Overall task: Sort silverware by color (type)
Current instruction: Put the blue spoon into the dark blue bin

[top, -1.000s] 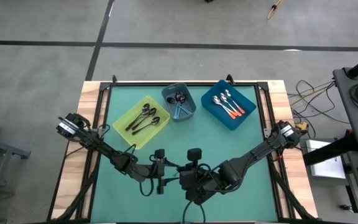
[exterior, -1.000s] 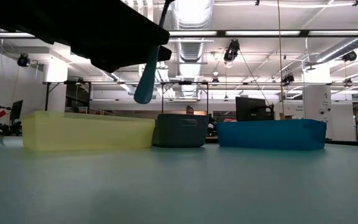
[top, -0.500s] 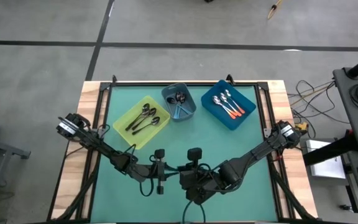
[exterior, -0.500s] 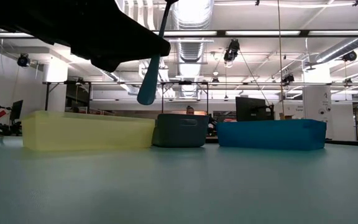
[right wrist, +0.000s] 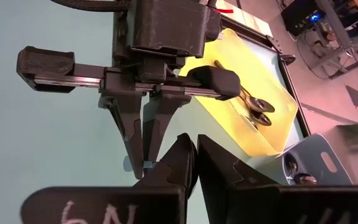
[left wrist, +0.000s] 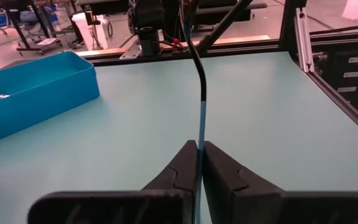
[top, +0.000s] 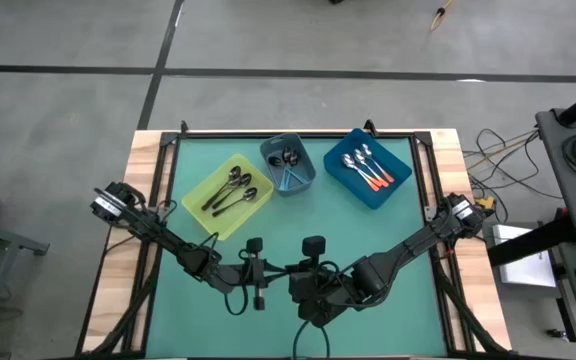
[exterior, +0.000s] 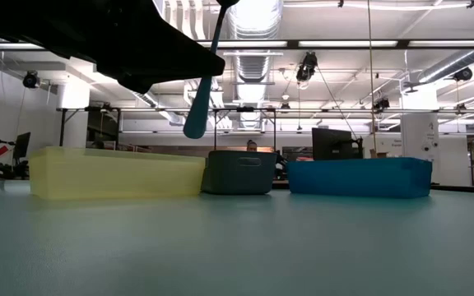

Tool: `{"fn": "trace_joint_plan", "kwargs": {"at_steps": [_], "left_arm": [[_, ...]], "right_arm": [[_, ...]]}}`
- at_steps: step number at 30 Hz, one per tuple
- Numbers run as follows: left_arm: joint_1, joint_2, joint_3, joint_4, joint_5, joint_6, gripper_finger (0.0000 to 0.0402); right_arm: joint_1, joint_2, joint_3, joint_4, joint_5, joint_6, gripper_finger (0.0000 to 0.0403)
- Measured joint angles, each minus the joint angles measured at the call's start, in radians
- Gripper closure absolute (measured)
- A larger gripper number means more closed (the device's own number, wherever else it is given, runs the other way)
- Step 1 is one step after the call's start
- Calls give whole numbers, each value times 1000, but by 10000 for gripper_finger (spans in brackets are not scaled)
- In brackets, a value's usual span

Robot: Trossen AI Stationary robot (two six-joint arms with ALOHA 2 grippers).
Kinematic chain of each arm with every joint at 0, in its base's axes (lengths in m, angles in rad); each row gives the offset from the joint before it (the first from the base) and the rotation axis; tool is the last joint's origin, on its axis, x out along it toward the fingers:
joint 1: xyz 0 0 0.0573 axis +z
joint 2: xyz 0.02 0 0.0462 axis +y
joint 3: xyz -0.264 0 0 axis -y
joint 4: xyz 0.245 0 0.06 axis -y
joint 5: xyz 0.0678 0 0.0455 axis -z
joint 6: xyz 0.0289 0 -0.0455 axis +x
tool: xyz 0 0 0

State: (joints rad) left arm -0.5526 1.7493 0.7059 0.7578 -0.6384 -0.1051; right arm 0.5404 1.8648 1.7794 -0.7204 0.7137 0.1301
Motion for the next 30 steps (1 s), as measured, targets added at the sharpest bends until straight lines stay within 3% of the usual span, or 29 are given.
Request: {"fn": "trace_joint_plan", "kwargs": {"at_steps": [19, 30], "left_arm": [[-1, 0, -1, 2, -4, 7, 401], [1, 0, -1, 8, -15, 8, 401]], "right_arm": [[0, 0, -1, -2, -31, 39, 385], [1, -3, -2, 0, -38, 53, 304]]}}
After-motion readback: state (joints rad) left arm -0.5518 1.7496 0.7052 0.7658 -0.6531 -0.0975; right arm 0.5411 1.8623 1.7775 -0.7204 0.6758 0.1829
